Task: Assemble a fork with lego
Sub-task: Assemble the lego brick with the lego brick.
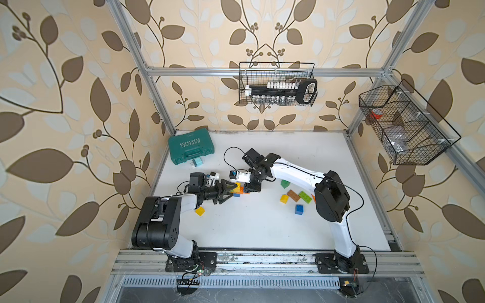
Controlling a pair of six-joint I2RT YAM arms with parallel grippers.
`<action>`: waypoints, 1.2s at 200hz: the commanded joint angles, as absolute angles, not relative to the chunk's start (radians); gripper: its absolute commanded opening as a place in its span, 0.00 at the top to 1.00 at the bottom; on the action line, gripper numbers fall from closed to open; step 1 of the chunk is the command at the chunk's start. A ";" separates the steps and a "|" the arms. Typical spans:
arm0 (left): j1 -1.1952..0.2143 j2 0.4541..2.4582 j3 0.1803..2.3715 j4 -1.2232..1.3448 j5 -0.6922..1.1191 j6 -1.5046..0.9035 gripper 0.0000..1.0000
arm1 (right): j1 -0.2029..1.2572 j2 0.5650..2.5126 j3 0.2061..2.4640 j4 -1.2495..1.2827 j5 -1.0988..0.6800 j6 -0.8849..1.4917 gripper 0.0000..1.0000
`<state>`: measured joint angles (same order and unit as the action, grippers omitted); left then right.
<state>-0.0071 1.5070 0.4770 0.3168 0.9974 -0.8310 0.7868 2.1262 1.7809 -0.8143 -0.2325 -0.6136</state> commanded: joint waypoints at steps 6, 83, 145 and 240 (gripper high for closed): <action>-0.009 1.574 0.425 0.170 0.793 -0.806 0.32 | 0.803 2.157 1.806 -0.893 -0.259 -0.587 0.69; -0.008 1.589 0.420 0.167 0.780 -0.801 0.32 | 0.823 2.166 1.777 -0.831 -0.149 -0.519 0.66; -0.008 1.602 0.413 0.183 0.779 -0.807 0.33 | 0.806 2.127 1.749 -0.824 -0.286 -0.628 0.67; -0.009 1.605 0.415 0.189 0.784 -0.811 0.33 | 0.793 2.177 1.820 -0.878 -0.265 -0.486 0.61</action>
